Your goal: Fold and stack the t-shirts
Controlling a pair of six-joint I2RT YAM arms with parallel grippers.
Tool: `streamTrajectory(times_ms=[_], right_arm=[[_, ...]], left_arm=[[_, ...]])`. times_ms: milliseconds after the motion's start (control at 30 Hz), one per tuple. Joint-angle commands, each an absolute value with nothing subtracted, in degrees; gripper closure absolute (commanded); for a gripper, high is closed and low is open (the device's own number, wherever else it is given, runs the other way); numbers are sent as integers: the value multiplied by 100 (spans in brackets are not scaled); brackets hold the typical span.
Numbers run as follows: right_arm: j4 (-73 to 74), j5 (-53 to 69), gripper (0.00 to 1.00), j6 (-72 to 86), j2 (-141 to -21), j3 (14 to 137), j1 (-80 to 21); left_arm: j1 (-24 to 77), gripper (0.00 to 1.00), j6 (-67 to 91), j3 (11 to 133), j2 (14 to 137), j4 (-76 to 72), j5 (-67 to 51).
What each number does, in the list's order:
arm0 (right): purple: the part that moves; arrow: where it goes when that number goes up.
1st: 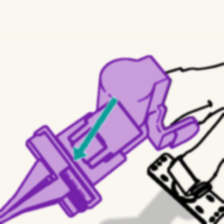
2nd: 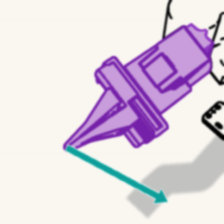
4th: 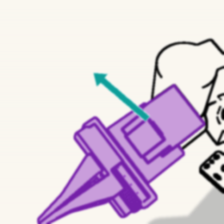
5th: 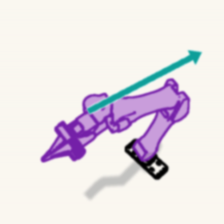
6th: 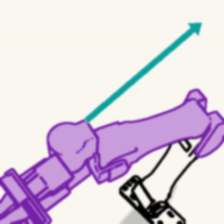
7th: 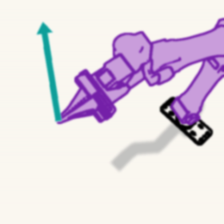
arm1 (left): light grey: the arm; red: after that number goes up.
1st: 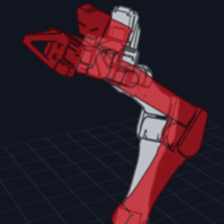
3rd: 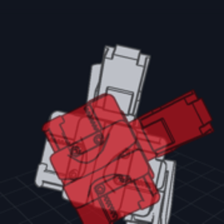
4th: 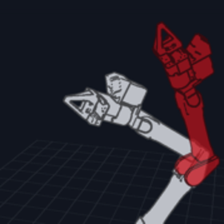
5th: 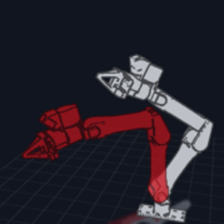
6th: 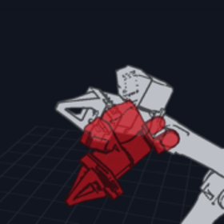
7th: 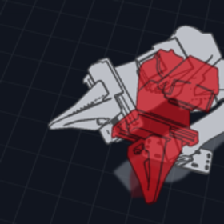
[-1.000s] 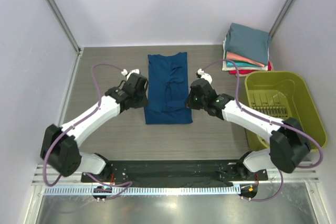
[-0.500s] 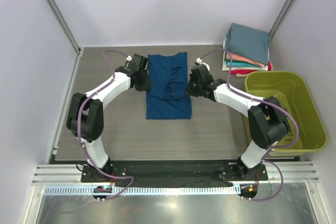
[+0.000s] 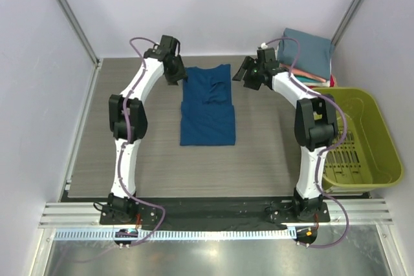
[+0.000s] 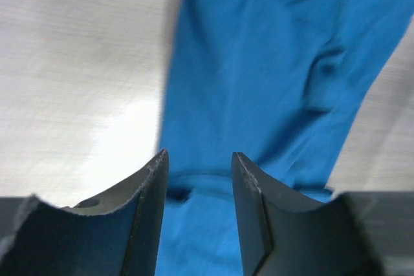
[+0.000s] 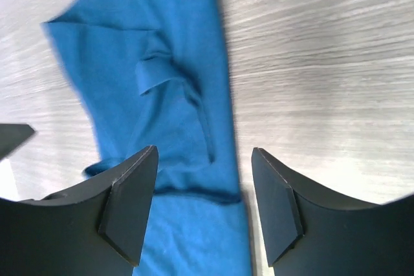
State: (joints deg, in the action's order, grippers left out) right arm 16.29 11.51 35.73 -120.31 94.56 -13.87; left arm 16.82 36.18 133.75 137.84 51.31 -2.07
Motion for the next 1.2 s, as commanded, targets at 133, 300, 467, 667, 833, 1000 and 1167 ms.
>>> streamTrajectory(times_ms=[133,300,467,667,833,1000,1167], right_arm=[[1574,1214,34,3146,-10188,7895,-2188],[1152,1213,41,3278,-9327,6306,-2347],[1116,1283,45,3024,-8974,5538,-2373],[1011,1485,45,2971,-8903,4957,-2382],[774,1652,46,3076,-9035,4782,-2434],[686,1679,48,3103,-9184,4685,-2522],[650,1740,49,3085,-9246,4571,-2540]], left_arm=[[1714,51,3612,9744,10997,4159,-185],[1828,54,4085,7957,10047,3499,-210],[2302,58,4376,6795,9370,2901,-176],[2479,56,4483,5881,8956,2382,-202],[2479,50,4552,5406,8877,2048,-228],[2479,51,4605,5159,8912,1872,-325],[2487,56,4675,5054,8930,1863,-553]])
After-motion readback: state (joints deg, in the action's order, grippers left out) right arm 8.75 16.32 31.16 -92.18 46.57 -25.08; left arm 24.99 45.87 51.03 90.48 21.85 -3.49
